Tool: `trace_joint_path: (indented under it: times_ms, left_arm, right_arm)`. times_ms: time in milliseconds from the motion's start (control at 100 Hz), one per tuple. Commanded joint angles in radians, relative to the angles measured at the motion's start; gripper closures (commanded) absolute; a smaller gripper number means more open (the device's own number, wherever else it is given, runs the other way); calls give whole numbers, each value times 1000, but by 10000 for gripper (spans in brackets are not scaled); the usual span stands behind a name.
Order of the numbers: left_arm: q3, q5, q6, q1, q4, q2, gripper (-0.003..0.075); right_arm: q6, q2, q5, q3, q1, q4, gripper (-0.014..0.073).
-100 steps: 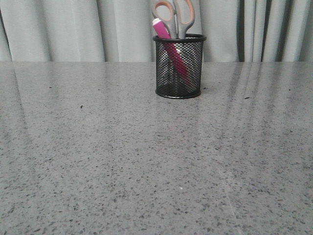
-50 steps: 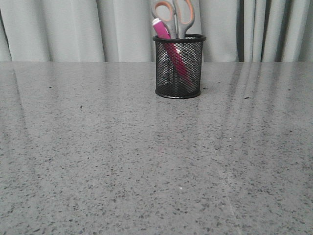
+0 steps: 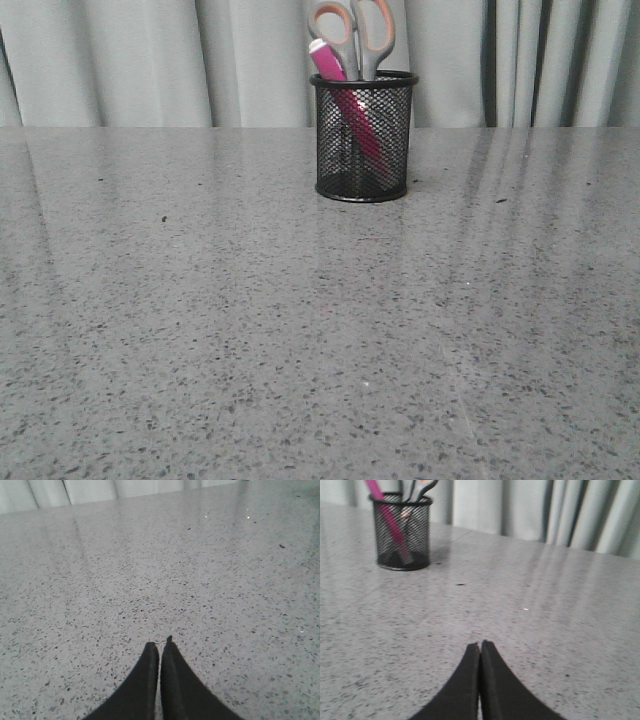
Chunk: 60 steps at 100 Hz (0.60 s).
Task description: Put pen and scissors into bin
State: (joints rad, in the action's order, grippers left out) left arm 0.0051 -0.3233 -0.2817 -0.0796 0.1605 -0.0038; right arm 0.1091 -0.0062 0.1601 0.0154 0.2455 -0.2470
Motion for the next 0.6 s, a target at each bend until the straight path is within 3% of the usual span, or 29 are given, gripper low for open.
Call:
trace_joint_path:
  times_ms: [0, 210, 590]
  left_arm:
    - [22, 69, 3, 4, 16, -31, 740]
    - [22, 69, 3, 4, 16, -31, 740]
    - [22, 69, 3, 4, 16, -31, 740]
  right_arm:
    - [-13, -26, -21, 10, -43, -12, 660]
    - [-13, -26, 156, 10, -88, -12, 660]
    - [-13, -26, 147, 10, -88, -14, 660]
